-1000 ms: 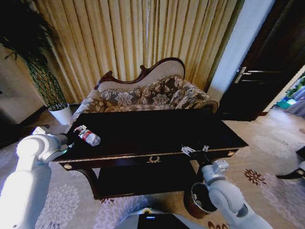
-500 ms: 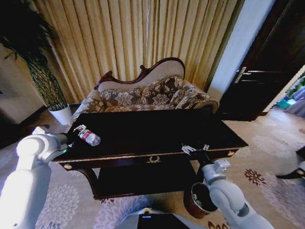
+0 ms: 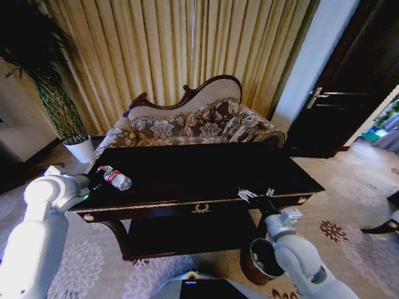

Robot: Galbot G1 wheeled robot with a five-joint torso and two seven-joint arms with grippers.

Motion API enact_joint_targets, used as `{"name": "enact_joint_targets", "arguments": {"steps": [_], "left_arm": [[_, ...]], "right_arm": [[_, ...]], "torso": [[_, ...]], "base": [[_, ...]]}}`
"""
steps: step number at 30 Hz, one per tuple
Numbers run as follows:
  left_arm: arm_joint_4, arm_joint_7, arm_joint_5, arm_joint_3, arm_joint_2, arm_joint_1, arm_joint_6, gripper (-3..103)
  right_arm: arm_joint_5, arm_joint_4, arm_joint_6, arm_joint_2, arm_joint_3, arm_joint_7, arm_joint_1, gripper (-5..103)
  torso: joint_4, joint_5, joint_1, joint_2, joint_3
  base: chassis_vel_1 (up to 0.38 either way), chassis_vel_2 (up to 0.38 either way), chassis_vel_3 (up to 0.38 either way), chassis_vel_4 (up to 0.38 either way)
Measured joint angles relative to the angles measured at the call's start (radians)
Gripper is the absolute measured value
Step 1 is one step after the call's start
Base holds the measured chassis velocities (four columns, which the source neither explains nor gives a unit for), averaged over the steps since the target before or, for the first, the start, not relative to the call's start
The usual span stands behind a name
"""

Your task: Move to the front of the table and place the trash on the table into the trash bin.

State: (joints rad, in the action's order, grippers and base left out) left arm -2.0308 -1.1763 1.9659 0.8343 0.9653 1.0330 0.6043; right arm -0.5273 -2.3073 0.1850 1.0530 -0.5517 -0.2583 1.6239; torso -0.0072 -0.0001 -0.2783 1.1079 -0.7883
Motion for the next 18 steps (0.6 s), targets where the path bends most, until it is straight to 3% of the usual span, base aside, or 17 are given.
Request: {"name": "enact_joint_targets", "arguments": {"steps": [3, 7, 9, 11, 13, 18], "left_arm": [[-0.005, 0.000, 0.001, 0.000, 0.002, 0.001, 0.001, 70], [-0.009, 0.001, 0.001, -0.002, 0.004, 0.002, 0.001, 56], [-0.010, 0.001, 0.001, -0.002, 0.004, 0.002, 0.001, 56], [-0.011, 0.002, 0.001, -0.001, 0.004, 0.005, 0.001, 45], [-0.011, 0.005, 0.002, 0.000, 0.004, 0.006, 0.001, 45], [-0.015, 0.011, 0.001, 0.006, 0.006, 0.016, 0.001, 32]], "right_arm": [[-0.001, 0.000, -0.002, -0.001, -0.002, 0.000, 0.000, 100], [-0.001, -0.002, -0.004, -0.001, -0.005, 0.000, 0.002, 100], [-0.001, -0.002, -0.004, -0.001, -0.006, 0.000, 0.002, 100], [-0.001, -0.003, -0.005, -0.001, -0.006, 0.001, 0.002, 100], [-0.001, -0.004, -0.005, -0.001, -0.006, 0.001, 0.002, 100], [-0.002, -0.005, -0.005, 0.000, -0.005, 0.001, 0.001, 100]], "torso": [[0.0000, 0.0000, 0.000, 0.000, 0.000], [0.0000, 0.0001, 0.000, 0.000, 0.000], [0.0000, 0.0002, 0.000, 0.000, 0.000], [0.0000, 0.0001, 0.000, 0.000, 0.000], [0.0000, 0.0001, 0.000, 0.000, 0.000], [0.0000, 0.0002, 0.000, 0.000, 0.000]], "base": [[0.000, 0.000, 0.000, 0.000], [0.000, 0.000, 0.000, 0.000], [0.000, 0.000, 0.000, 0.000], [0.000, 0.000, 0.000, 0.000], [0.000, 0.000, 0.000, 0.000], [0.000, 0.000, 0.000, 0.000]]}}
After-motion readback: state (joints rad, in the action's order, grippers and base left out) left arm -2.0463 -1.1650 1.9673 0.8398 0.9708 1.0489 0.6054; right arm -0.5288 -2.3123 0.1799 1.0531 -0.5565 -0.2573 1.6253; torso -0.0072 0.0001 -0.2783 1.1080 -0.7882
